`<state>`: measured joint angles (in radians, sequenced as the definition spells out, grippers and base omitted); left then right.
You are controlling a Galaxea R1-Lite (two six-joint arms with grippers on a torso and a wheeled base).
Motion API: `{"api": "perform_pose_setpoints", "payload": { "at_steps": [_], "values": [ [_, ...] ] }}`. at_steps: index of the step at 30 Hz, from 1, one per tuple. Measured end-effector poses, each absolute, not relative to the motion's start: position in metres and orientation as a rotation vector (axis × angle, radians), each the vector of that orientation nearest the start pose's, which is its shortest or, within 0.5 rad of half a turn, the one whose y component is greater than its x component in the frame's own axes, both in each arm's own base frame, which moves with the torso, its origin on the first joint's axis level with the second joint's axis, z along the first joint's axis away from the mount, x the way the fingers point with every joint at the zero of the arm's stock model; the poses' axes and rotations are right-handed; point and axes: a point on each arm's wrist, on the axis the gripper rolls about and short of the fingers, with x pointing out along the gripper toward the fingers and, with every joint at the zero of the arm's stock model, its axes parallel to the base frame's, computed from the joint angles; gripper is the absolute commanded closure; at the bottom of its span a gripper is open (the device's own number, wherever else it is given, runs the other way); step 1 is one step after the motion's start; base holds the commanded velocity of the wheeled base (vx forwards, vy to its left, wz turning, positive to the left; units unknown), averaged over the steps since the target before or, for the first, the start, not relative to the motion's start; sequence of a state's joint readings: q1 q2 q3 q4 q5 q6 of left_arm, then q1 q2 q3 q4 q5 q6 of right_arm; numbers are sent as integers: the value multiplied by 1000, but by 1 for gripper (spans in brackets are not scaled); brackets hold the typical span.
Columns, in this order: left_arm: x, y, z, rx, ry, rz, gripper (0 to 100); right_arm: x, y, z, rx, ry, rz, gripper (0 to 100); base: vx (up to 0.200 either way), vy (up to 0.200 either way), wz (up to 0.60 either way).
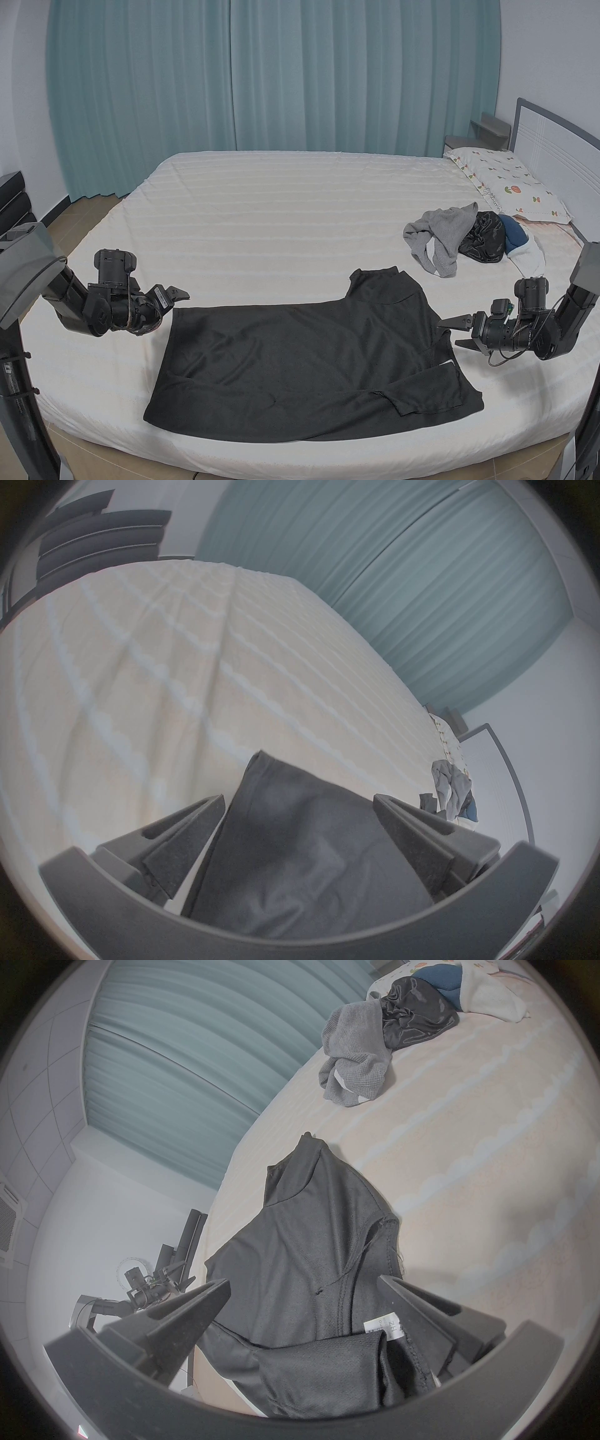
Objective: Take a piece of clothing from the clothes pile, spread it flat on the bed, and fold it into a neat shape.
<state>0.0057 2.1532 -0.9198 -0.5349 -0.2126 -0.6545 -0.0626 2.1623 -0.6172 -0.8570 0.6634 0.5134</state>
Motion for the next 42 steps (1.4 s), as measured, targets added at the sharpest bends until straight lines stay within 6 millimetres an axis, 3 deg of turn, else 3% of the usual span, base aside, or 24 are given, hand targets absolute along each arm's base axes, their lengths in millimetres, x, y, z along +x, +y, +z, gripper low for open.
{"api": "perform_pose_setpoints", "payload": {
  "at_steps": [13, 20, 21, 32, 42],
  "values": [
    [423, 4, -2, -676, 597, -38, 0, 323, -6, 11, 730, 804, 398, 0, 0, 0, 0],
    [426, 4, -19, -699, 629, -75, 0, 325, -6, 8, 730, 807, 397, 0, 0, 0, 0],
    [426, 5, -20, -712, 630, -79, 100, 325, -6, 8, 730, 808, 396, 0, 0, 0, 0],
    [422, 9, -14, -802, 532, -81, 100, 329, -2, 8, 721, 803, 400, 0, 0, 0, 0],
    [413, 9, -7, -801, 529, -62, 100, 356, 22, 15, 636, 725, 323, 0, 0, 0, 0]
  ]
}}
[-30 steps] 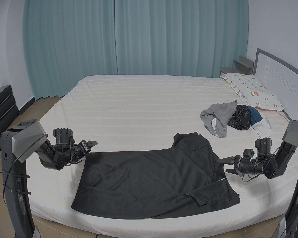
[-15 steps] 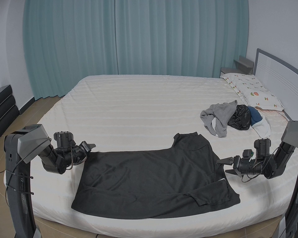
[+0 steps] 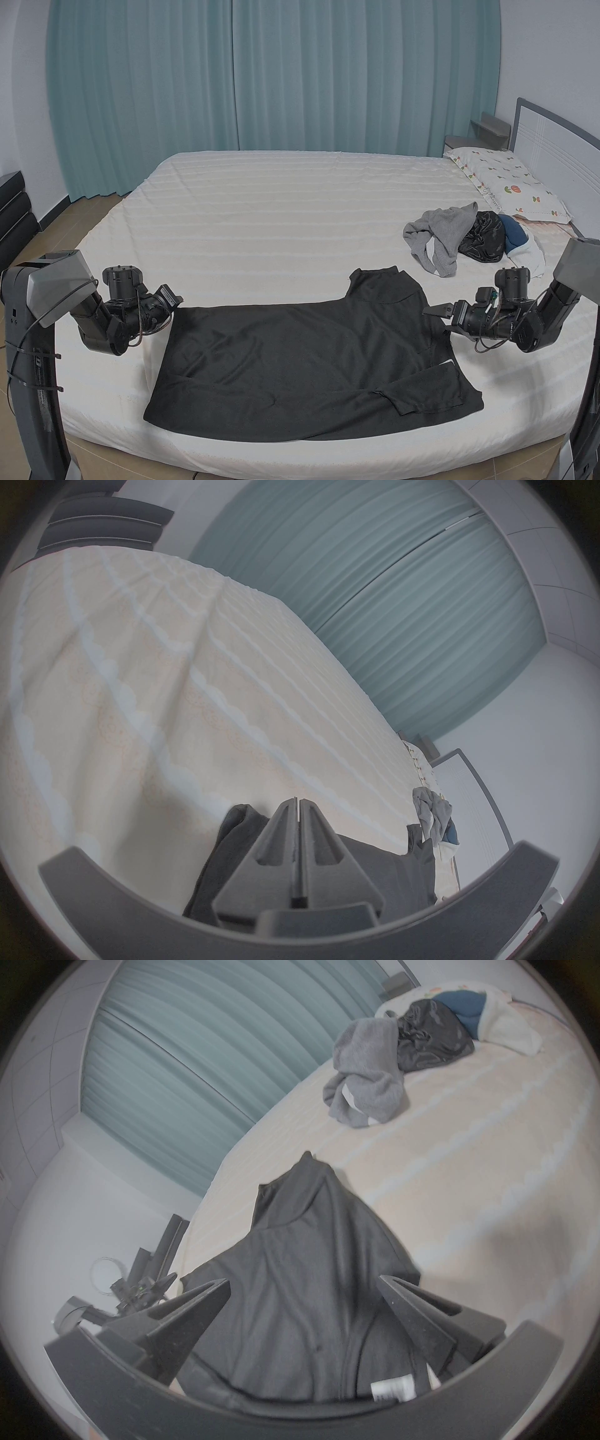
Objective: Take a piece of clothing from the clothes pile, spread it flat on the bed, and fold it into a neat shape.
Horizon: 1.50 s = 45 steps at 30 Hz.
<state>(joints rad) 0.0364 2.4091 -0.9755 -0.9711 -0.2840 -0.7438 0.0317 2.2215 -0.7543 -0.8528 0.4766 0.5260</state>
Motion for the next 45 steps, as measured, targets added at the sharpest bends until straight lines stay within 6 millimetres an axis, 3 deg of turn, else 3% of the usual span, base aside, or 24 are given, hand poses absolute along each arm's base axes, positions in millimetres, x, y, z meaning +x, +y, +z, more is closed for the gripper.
{"api": "perform_pose_setpoints", "payload": {
  "at_steps": [12, 19, 25, 26, 45],
  "values": [
    [407, 11, -4, -803, 528, -43, 100, 431, 48, 28, 565, 581, 276, 0, 0, 0, 0],
    [405, 12, -3, -812, 529, -35, 100, 465, 51, 16, 560, 588, 263, 0, 0, 0, 0],
    [406, 14, -3, -819, 527, -29, 100, 482, 51, 2, 561, 591, 257, 0, 0, 0, 0],
    [406, 14, -3, -820, 525, -28, 0, 483, 51, 1, 561, 590, 258, 0, 0, 0, 0],
    [411, 8, -8, -810, 537, -44, 0, 489, 52, -2, 563, 582, 261, 0, 0, 0, 0]
  ]
}}
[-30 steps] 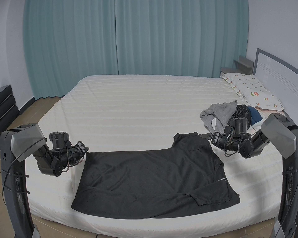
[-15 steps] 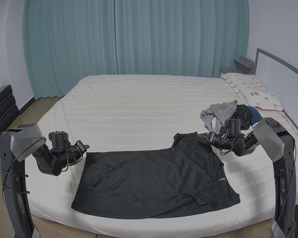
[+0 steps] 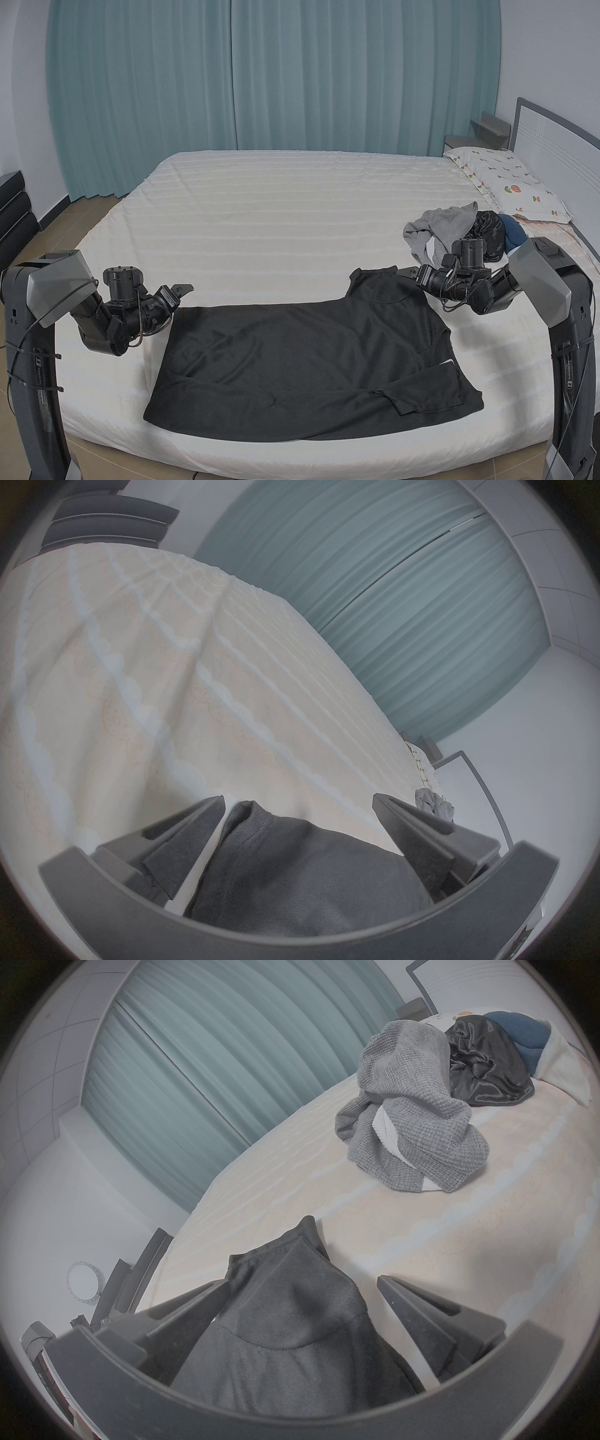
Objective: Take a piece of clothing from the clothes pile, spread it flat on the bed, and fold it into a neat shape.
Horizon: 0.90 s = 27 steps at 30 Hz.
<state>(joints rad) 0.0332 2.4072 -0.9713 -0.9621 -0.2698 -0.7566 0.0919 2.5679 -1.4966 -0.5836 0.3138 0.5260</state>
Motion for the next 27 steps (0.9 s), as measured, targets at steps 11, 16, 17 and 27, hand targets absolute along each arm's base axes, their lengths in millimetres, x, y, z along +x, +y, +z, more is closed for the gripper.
{"api": "perform_pose_setpoints", "payload": {
  "at_steps": [11, 16, 17, 27],
  "values": [
    [415, 4, -17, -801, 549, -48, 100, 492, 52, 0, 559, 572, 263, 0, 0, 0, 0],
    [414, 5, -18, -797, 542, -20, 100, 493, 56, -2, 556, 584, 268, 0, 0, 0, 0],
    [414, 5, -19, -795, 540, -15, 100, 493, 56, -3, 556, 586, 267, 0, 0, 0, 0],
    [412, 6, -20, -792, 543, 4, 100, 498, 57, -12, 553, 586, 267, 100, 0, 0, 0]
  ]
}}
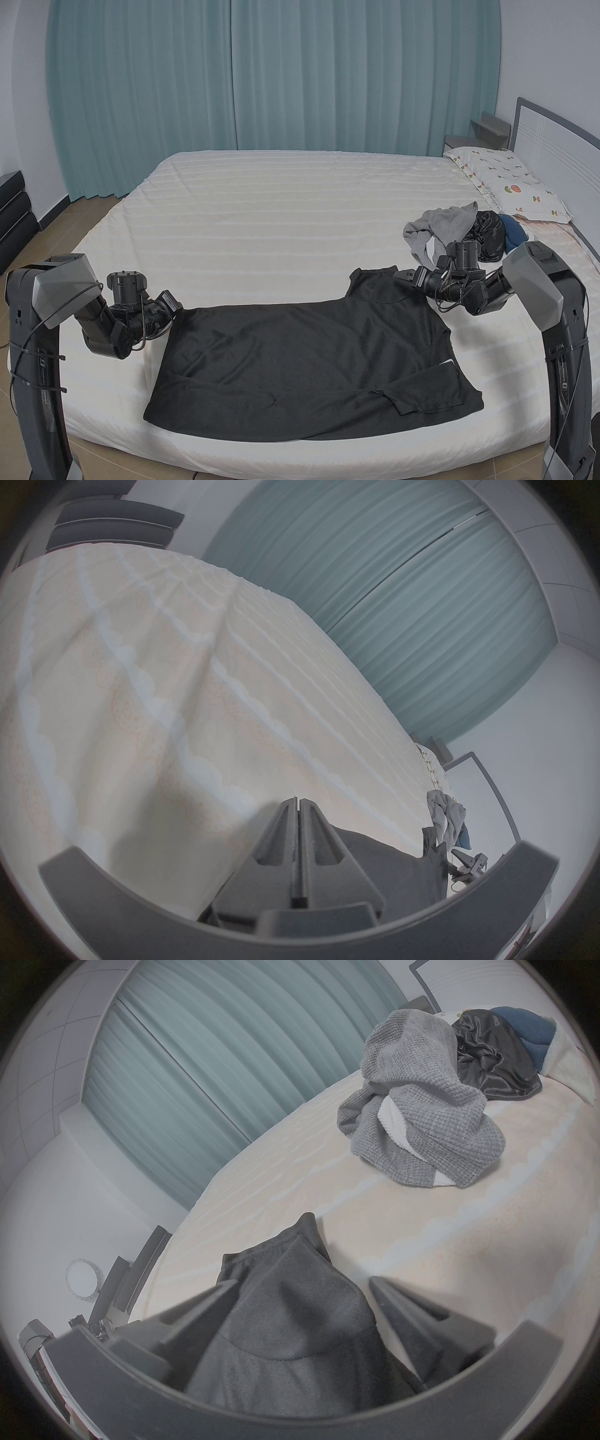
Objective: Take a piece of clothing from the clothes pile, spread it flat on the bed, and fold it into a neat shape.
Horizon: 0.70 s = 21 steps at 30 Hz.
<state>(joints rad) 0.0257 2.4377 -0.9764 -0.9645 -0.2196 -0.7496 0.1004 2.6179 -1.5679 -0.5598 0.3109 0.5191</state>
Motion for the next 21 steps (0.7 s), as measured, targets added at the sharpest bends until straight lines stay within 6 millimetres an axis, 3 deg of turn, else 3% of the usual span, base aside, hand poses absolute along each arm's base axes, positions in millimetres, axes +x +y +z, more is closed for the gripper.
{"api": "perform_pose_setpoints", "payload": {
  "at_steps": [13, 21],
  "values": [
    [413, 7, -14, -779, 508, 51, 100, 495, 49, -2, 563, 569, 257, 100, 0, 0, 0],
    [409, 7, 0, -779, 484, 55, 100, 487, 43, 7, 577, 569, 247, 100, 0, 0, 0]
  ]
}}
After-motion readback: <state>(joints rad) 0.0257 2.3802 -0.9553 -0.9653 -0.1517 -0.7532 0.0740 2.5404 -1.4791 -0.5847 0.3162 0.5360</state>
